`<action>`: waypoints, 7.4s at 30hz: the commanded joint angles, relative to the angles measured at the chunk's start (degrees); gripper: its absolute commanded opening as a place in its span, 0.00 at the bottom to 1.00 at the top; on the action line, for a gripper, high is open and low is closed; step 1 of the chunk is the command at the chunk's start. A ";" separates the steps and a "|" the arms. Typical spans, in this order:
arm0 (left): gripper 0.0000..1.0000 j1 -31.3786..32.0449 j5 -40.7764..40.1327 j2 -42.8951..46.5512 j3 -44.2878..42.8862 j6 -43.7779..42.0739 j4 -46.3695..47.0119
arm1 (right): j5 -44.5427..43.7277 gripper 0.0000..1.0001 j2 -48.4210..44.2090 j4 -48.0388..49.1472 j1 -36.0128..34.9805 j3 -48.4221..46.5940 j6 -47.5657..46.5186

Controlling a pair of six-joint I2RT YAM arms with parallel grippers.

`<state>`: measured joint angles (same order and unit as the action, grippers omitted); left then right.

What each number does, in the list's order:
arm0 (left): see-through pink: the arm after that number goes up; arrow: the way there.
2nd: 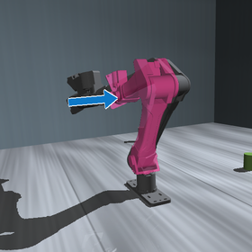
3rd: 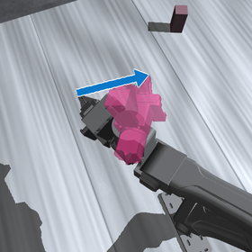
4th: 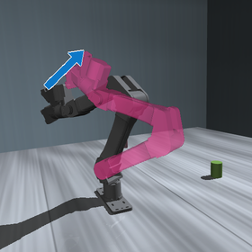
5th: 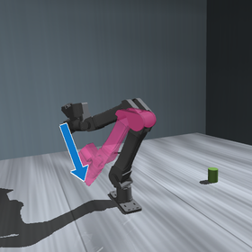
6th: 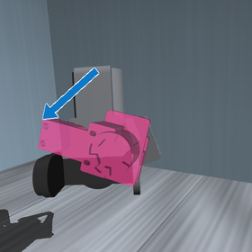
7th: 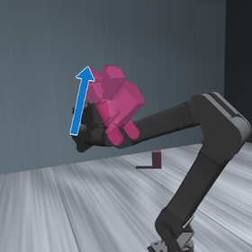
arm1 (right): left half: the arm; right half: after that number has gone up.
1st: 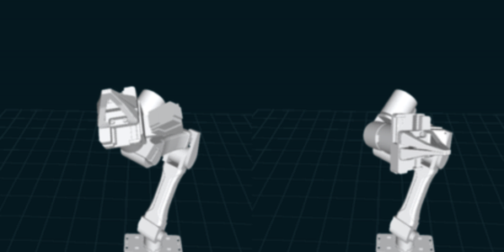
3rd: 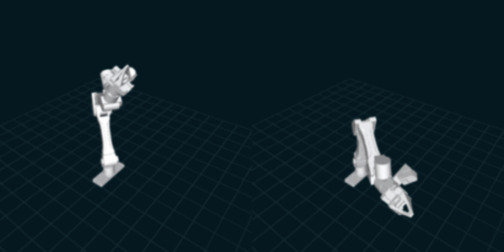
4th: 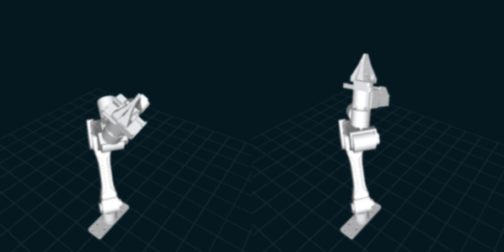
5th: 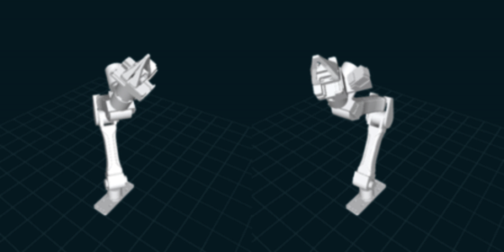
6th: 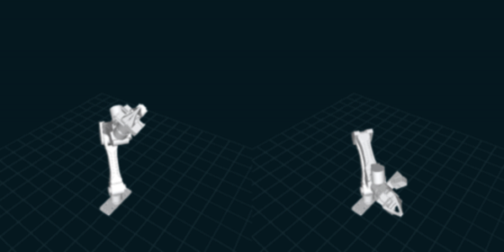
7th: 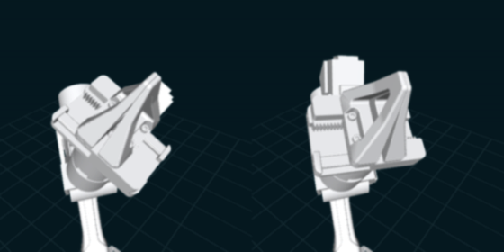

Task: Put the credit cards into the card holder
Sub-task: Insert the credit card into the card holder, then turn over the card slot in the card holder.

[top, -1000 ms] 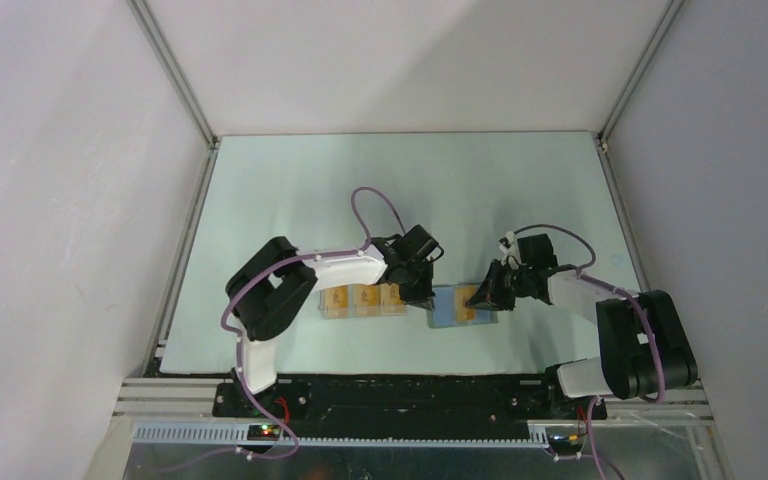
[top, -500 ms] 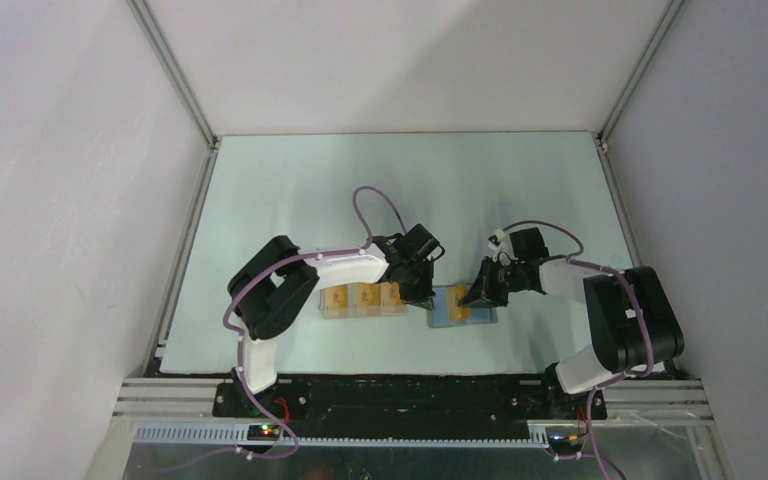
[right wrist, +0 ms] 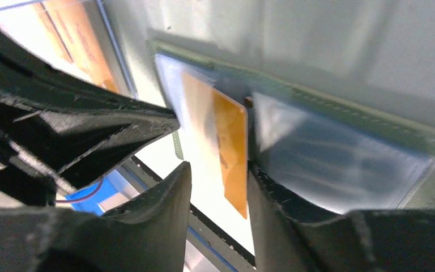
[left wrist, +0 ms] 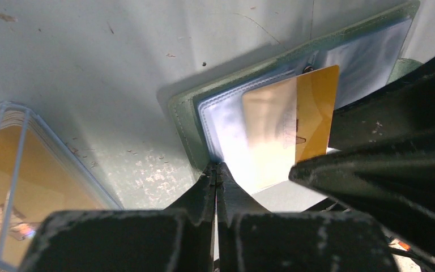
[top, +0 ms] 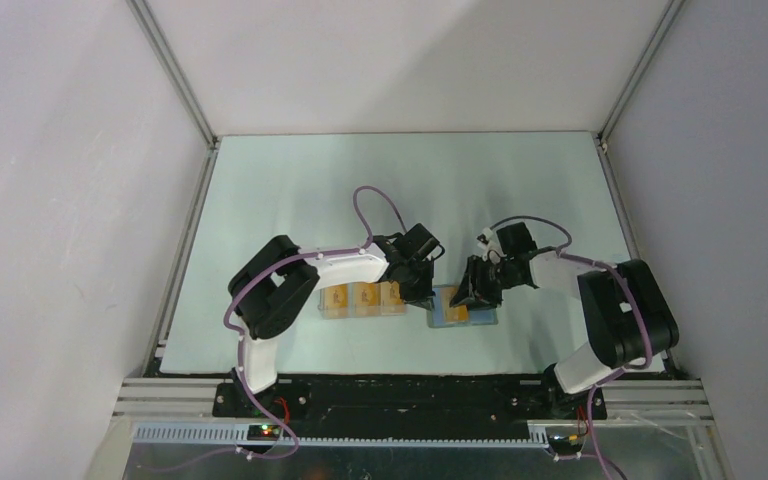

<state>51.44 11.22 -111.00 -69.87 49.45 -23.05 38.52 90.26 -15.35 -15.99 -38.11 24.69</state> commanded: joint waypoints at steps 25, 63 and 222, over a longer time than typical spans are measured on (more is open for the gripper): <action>0.18 -0.27 -2.98 5.51 -1.09 -2.29 -1.78 | -5.98 0.58 -2.85 -6.80 -10.82 -8.36 -1.81; 0.24 -0.95 -0.47 2.68 -2.97 -0.15 -0.30 | -13.56 0.00 3.67 -9.96 -10.64 -10.57 -2.89; 0.74 0.60 -6.55 20.80 12.10 1.42 15.59 | -5.62 0.75 -20.54 -22.65 12.10 -12.69 -5.01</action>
<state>53.78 10.94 -94.83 -59.72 54.87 -0.84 31.94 68.77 -39.53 -3.16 -48.66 19.49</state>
